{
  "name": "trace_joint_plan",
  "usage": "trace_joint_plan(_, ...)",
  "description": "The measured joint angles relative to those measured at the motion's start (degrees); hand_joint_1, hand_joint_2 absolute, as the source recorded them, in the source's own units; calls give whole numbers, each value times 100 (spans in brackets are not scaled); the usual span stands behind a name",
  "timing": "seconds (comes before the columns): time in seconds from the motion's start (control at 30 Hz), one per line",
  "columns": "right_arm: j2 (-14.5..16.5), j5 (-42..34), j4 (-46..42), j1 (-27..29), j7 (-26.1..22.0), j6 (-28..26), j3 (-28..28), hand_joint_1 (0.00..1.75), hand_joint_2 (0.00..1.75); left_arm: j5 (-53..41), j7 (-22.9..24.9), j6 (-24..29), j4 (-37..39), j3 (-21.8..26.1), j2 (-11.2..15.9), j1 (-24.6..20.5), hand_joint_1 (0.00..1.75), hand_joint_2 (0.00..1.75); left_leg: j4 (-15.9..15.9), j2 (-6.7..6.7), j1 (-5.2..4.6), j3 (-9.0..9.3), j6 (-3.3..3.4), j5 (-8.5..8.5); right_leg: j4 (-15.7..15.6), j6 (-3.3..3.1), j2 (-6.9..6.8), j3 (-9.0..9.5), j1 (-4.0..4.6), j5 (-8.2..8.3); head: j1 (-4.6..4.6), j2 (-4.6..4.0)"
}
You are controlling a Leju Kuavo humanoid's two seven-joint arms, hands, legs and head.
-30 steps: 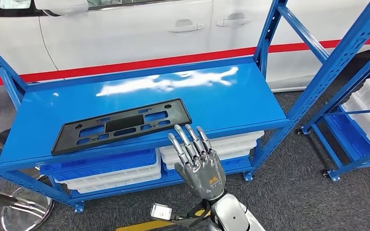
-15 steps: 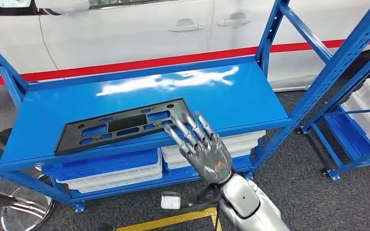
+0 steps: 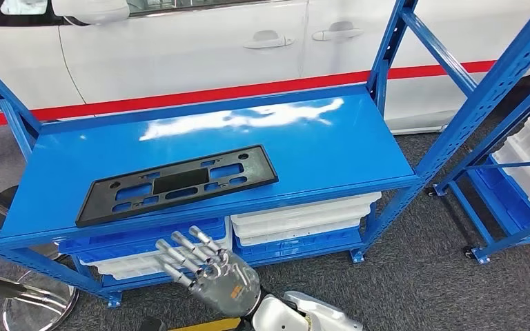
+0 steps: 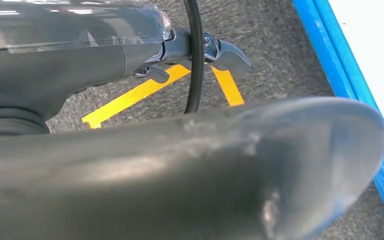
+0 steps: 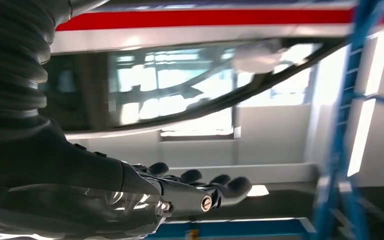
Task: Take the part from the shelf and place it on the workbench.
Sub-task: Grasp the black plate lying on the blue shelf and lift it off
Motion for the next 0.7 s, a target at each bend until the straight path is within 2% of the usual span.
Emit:
trace_joint_plan(0.07, 252, -163, 162, 315, -834, -1, -562, 0, 175, -8, 20, -20, 11, 32, 4, -12, 0, 0, -7, -9, -7, -7, 66, 9, -4, 51, 0, -5, 10, -2, -1, 0)
trace_joint_plan(0.13, 499, -307, 380, 521, -1406, -3, -1161, 0, 175, -5, 30, -37, 21, 47, 5, -30, 0, 0, -45, -4, 6, 10, 144, 31, 132, 106, 4, -56, 2, -115, 1, 0)
trace_joint_plan(0.17, 604, -374, 489, 602, -1624, -5, -1432, 0, 175, -1, 31, -42, 26, 56, 4, -45, 0, 0, -65, 0, 12, 17, 182, 44, 344, 129, 6, -152, -2, -248, 1, 0)
trace_joint_plan(0.23, 771, -484, 692, 777, -1989, -7, -1909, 0, 175, 21, 27, -42, 37, 88, 5, -70, 0, 0, -69, 3, 1, 5, 230, 48, 1086, 152, 9, -520, -8, -607, 2, 0)
trace_joint_plan(0.27, 828, -517, 769, 867, -2110, -8, -2086, 0, 175, 32, 24, -39, 42, 111, 7, -74, 0, 0, -66, 3, -9, -3, 239, 48, 1431, 156, 10, -702, -9, -725, 3, 0)
trace_joint_plan(0.3, 874, -537, 831, 946, -2199, -8, -2237, 0, 175, 40, 19, -38, 48, 135, 9, -75, 0, 0, -62, 2, -19, -7, 243, 47, 1630, 152, 10, -814, -9, -750, 3, 0)
trace_joint_plan(0.33, 915, -548, 875, 1004, -2257, -9, -2363, 0, 175, 44, 14, -37, 54, 156, 11, -75, 0, 0, -57, 0, -29, -7, 245, 45, 1588, 137, 10, -808, -7, -654, 3, 0)
trace_joint_plan(0.37, 957, -559, 905, 1047, -2302, -9, -2469, 0, 175, 48, 8, -37, 60, 172, 13, -76, 0, 0, -53, -2, -40, -1, 245, 42, 1333, 111, 10, -692, 1, -471, 3, 0)
trace_joint_plan(0.4, 1002, -573, 924, 1077, -2352, -9, -2566, 0, 175, 56, 1, -37, 66, 181, 13, -79, 0, 0, -50, -4, -49, 7, 242, 38, 929, 69, 10, -494, 15, -254, 3, 0)
trace_joint_plan(0.47, 1088, -604, 939, 1117, -2479, -9, -2723, 0, 175, 87, -13, -50, 84, 201, 13, -84, 0, 0, -37, -4, -77, 7, 213, 16, 229, -2, 0, -159, 55, -8, 2, 0)
trace_joint_plan(0.5, 1122, -618, 940, 1134, -2541, -9, -2789, 0, 175, 110, -17, -74, 98, 218, 14, -84, 0, 0, -35, -1, -79, 4, 188, 4, 59, -22, -3, -84, 74, 20, 2, 0)
trace_joint_plan(0.6, 1198, -599, 935, 1163, -2585, -11, -2939, 0, 175, 150, -21, -160, 142, 294, 22, -84, 0, 0, -24, 12, -66, 10, 102, -20, -28, -64, 2, -51, 71, 35, 2, 0)
trace_joint_plan(0.67, 1242, -549, 927, 1132, -2484, -11, -2990, 0, 175, 146, -17, -170, 170, 332, 30, -85, 0, 0, 234, 10, -56, -90, 39, -184, -86, -113, -3, -5, 26, 65, 1, 0)
trace_joint_plan(0.7, 1263, -538, 925, 1110, -2428, -11, -3002, 0, 175, 140, -13, -171, 183, 344, 34, -84, 0, 0, 529, 8, -37, -227, 7, -344, -101, -130, -9, 13, 15, 67, 1, 0)
